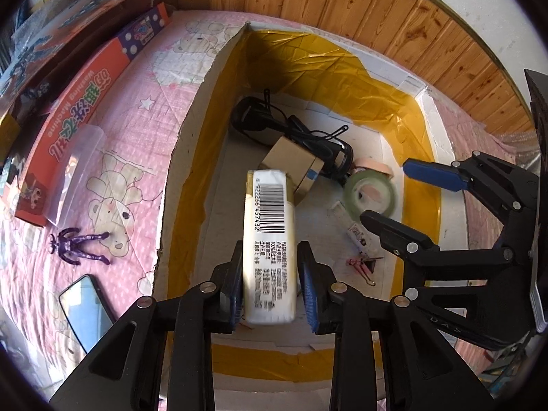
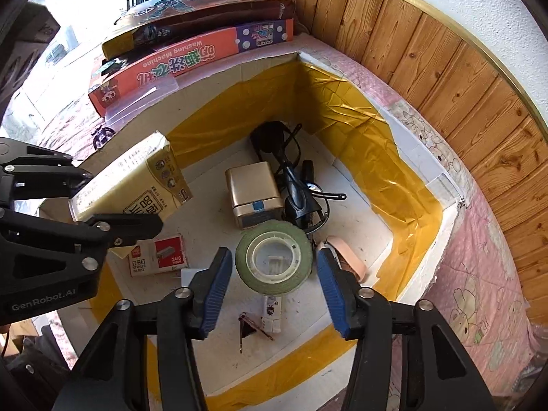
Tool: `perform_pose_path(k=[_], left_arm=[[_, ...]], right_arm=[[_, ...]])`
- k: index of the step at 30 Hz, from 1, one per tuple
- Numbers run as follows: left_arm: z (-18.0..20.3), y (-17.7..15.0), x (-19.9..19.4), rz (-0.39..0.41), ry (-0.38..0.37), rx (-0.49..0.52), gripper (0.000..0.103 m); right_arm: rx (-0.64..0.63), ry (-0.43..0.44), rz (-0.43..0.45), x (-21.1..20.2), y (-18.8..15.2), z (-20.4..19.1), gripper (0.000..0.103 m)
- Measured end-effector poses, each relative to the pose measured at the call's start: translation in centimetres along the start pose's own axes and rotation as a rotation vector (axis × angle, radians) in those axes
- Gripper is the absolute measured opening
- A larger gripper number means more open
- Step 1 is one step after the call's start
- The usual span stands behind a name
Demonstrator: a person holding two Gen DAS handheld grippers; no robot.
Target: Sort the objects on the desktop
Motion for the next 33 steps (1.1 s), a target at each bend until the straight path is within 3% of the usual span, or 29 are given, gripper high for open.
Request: perform_pose_path(k=[10,25,28,31,33], left_arm=[[-0.3,-1.0,-1.6,0.01,0.012,0.005,0.038],[1.6,-4.0,-5.7,0.079,-0.006,0.036,0.038],[1.9,-4.7,-6.8,0.124,-0.005,0.039,0.054],[2.2,-5.4,-8.0,0.179,-0.036,0.037,0.056],[2.4,-5.9,-8.4,0.192,-0.017,0.047,0.056]], right_arm=[[0.032,0.028,0.026,-2.7,-1.1,0.5,0.067],[-0.083,0.0,0.039,-6.9,-5.2,-3.4,0.067],[-0.108,-0.009,0.046,-7.6,-5.8,-4.3,0.067],[-0.126,-0.01,0.052,-8.2,-6.4,-5.3,0.068],[-0.132,-0.007,0.057,-8.6,-6.7,-5.8,0.068]])
Point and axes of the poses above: each gripper's, at about its wrist camera, not at the fingertips, and x roughly the way its jaws point, z to its right, y to its top, the point moved 4 cm from there along x, roughly the way its jaws point, and after that the axes turned 4 degrees about -x, right-handed, at the moved point
